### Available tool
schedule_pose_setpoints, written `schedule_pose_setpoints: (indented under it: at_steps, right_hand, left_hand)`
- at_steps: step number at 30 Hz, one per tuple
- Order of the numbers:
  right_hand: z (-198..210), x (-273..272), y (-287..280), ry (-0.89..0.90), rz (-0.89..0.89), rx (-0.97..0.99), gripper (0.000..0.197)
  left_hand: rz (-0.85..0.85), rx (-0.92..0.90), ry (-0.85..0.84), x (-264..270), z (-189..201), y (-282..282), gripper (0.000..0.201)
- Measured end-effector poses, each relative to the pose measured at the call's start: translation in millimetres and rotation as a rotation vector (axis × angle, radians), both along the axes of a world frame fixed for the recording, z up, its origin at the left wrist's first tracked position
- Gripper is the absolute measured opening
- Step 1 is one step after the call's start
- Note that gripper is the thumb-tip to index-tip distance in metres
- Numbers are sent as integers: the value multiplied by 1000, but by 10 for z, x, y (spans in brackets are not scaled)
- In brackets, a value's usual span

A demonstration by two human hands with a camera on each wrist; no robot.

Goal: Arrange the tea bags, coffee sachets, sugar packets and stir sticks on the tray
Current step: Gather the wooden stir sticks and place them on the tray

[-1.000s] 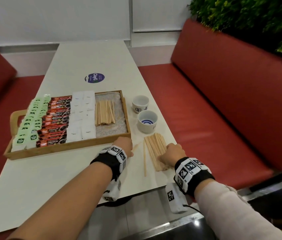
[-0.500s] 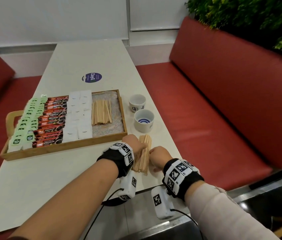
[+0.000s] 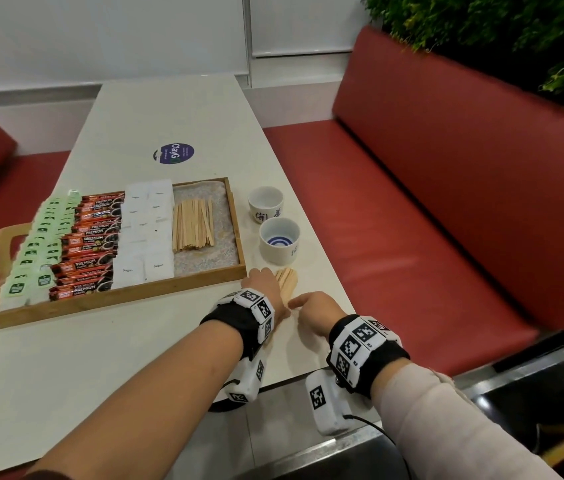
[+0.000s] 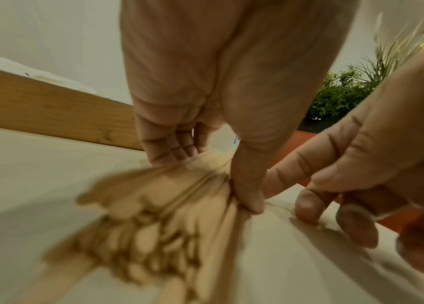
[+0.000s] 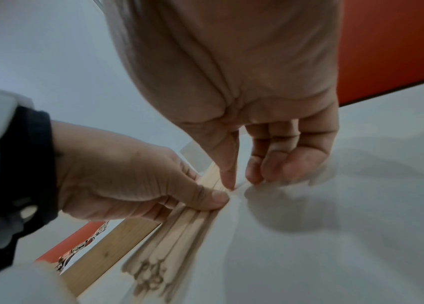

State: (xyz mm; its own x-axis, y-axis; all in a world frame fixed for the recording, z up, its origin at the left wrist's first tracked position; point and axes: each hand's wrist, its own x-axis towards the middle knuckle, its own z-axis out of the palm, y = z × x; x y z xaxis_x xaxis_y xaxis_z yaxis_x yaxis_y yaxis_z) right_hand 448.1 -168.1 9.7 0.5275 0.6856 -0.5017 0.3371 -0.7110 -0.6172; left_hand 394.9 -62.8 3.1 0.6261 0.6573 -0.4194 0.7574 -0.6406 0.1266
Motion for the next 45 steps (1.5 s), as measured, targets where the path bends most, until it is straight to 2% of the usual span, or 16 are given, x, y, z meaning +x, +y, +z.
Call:
schedule_pose_setpoints:
  at_steps: [7, 10, 17, 21, 24, 27, 33, 37, 40, 45]
  right_hand:
    - [-91, 34, 8, 30, -125, 51, 23]
    - [-76, 10, 26, 40, -131, 52, 3]
    - [-105, -2, 41, 52, -140, 50, 17]
    - [-126, -19, 50, 33, -124, 50, 12]
    - [-157, -2, 44, 15, -113, 45, 28]
    - [-164, 3, 28, 6, -120, 52, 18]
    - [-207, 18, 22, 2, -127, 72, 27]
    - [-211, 31, 6, 7, -125, 84, 19]
    - [-214, 38, 6, 14, -140, 96, 3]
    - [-227, 52, 17, 0, -155, 75, 4]
  left_hand:
    - [-90, 63, 13, -8, 51, -8, 45]
    - [-131, 61, 26, -24, 83, -46, 36]
    - [-200, 85, 65, -44, 93, -93, 36]
    - [-220, 129, 84, -52, 61, -124, 35]
    - [-194, 109, 100, -54, -5, -107, 36]
    - [-150, 67, 81, -72, -63, -69, 32]
    - [-178, 63, 83, -130, -137, -20, 29]
    - [-195, 61, 98, -120, -130, 27, 35]
    - [-170, 21, 40, -134, -107, 85, 36]
    - [-90, -67, -70, -172, -86, 218, 36]
